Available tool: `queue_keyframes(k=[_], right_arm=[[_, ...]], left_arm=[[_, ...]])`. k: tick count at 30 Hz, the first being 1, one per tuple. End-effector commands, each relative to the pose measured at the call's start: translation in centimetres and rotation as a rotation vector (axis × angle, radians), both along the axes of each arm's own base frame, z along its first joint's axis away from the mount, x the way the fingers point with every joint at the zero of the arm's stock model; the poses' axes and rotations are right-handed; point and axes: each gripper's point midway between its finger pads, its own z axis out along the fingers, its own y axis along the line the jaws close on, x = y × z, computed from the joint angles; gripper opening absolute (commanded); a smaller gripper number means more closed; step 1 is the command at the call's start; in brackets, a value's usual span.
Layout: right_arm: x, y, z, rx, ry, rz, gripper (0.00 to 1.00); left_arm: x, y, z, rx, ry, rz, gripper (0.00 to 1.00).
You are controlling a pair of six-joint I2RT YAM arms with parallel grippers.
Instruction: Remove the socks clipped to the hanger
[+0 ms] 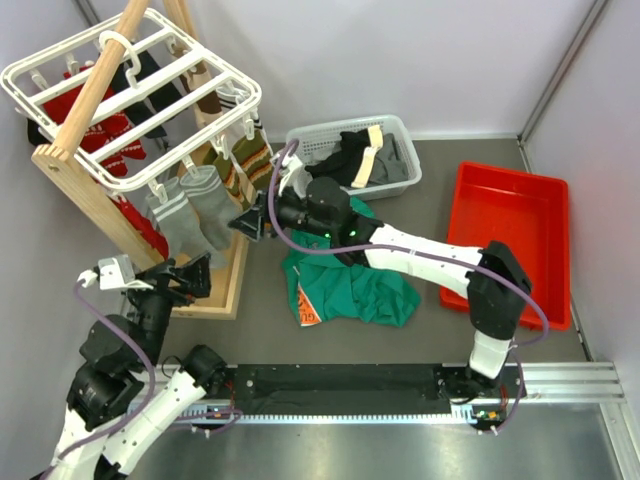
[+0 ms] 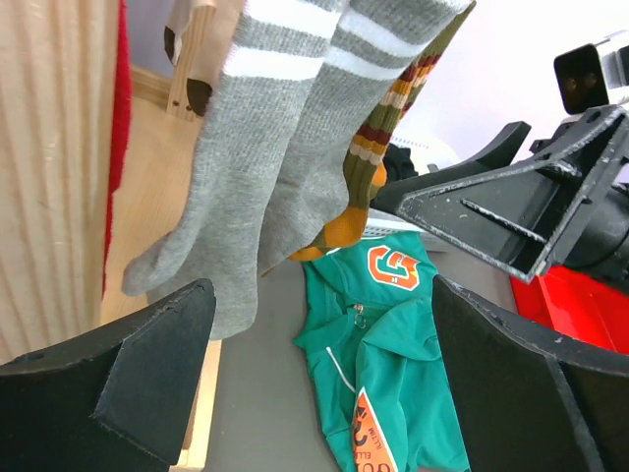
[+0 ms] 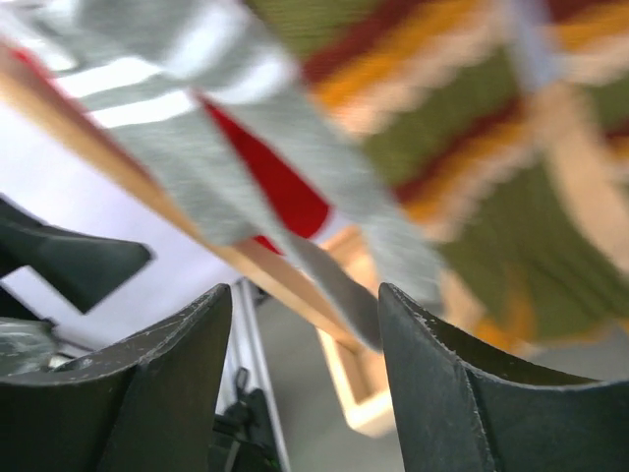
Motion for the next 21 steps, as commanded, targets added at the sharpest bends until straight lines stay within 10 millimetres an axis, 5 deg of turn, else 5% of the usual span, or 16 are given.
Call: queue_keyframes(k=[1, 9, 21], right_arm=[[-2.1, 2.5, 4.0, 0.132, -0.091, 0.058, 0.6], [-4.0, 5.9, 1.9, 0.151, -0.089, 0.128, 0.59], [-3.6, 9.3, -0.6, 0.134, -0.143, 0.142, 0.62]], left_arm=[[-0.9, 1.3, 0.8, -0.004, -0.017, 0.027, 0.95], [-1.6, 2.2, 0.8, -0.001, -0.027, 0.042, 0.95], [-1.7, 1.9, 0.3, 0.01, -0.017, 0.026, 0.94]])
